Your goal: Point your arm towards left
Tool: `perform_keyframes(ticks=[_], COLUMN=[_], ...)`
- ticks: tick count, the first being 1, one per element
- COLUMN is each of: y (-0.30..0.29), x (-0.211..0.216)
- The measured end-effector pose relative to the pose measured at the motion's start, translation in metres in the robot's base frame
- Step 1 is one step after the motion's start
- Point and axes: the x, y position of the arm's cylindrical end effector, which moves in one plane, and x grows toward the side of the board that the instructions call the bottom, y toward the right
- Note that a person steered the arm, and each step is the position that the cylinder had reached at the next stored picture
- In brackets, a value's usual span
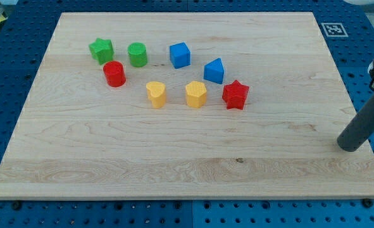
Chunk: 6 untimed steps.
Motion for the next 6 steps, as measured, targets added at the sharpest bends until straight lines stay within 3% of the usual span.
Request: perform_keyframes(ticks=[3,6], y=[-0.014,-0.217], x=[0.001,0.001])
